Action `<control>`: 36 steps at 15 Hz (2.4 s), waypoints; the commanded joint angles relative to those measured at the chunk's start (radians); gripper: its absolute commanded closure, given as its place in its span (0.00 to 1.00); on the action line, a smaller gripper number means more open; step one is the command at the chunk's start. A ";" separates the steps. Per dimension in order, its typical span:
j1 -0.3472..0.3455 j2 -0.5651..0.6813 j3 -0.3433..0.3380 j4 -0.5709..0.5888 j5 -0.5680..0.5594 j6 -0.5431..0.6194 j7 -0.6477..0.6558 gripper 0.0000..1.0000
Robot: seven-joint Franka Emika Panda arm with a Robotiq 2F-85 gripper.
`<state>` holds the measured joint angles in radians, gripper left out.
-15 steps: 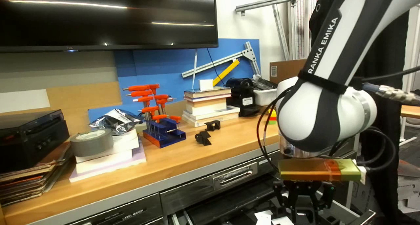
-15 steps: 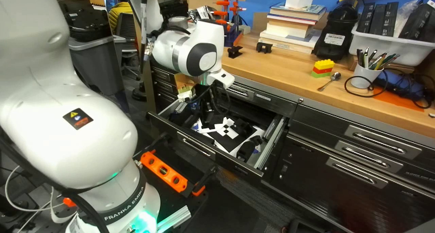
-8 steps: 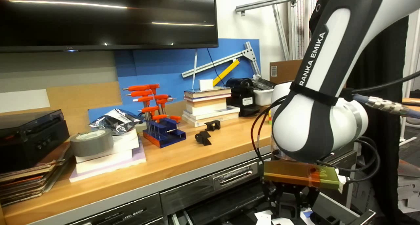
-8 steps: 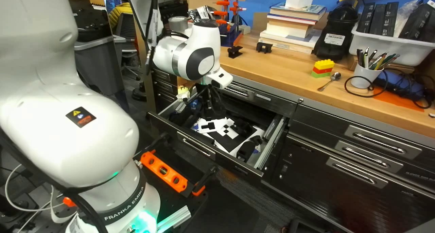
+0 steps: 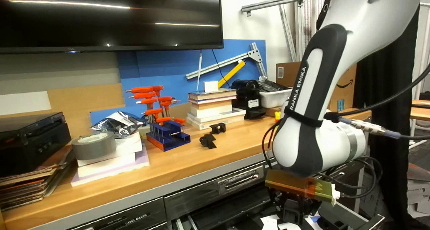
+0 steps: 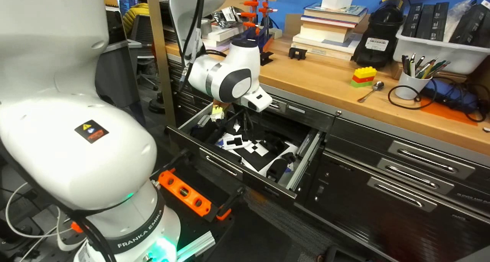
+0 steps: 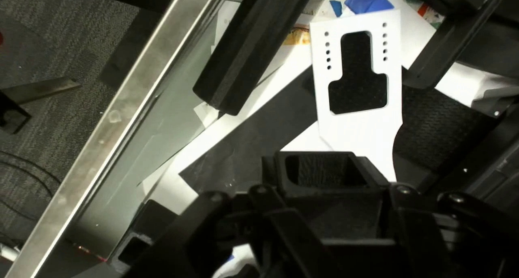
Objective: Place the black objects inside the open drawer then close the drawer
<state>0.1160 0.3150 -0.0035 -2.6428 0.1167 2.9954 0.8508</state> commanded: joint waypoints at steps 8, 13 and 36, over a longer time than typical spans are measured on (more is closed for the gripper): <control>0.087 0.228 -0.086 0.159 0.182 0.093 0.043 0.75; 0.139 0.281 -0.124 0.193 0.211 0.094 0.098 0.75; 0.578 0.122 -0.629 0.187 -0.068 -0.094 0.173 0.00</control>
<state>0.6560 0.5322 -0.5660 -2.4399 0.1394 2.9593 1.0272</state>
